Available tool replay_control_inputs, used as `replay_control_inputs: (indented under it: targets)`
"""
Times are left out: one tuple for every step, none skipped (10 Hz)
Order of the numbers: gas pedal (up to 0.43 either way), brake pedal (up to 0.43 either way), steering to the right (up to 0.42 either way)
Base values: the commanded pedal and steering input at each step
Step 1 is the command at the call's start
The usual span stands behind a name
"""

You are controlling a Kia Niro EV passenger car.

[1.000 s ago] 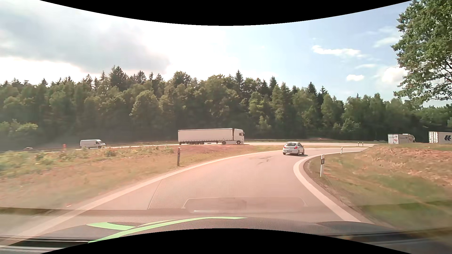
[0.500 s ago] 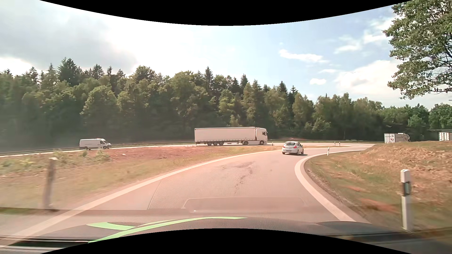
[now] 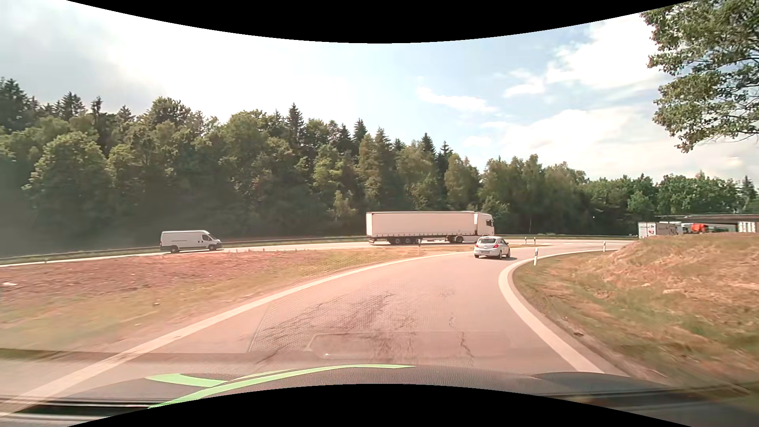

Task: Follow the waypoints while adhering to traffic rules and regulations

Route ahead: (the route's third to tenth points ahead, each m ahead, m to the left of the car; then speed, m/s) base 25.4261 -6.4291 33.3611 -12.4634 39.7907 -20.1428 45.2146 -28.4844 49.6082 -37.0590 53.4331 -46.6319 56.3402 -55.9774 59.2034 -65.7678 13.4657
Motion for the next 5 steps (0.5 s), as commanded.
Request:
replay_control_inputs:
  targets:
    - [0.039,0.0,0.105]
    - [0.039,0.0,0.105]
    - [0.039,0.0,0.105]
    - [0.039,0.0,0.105]
    - [0.047,0.0,0.104]
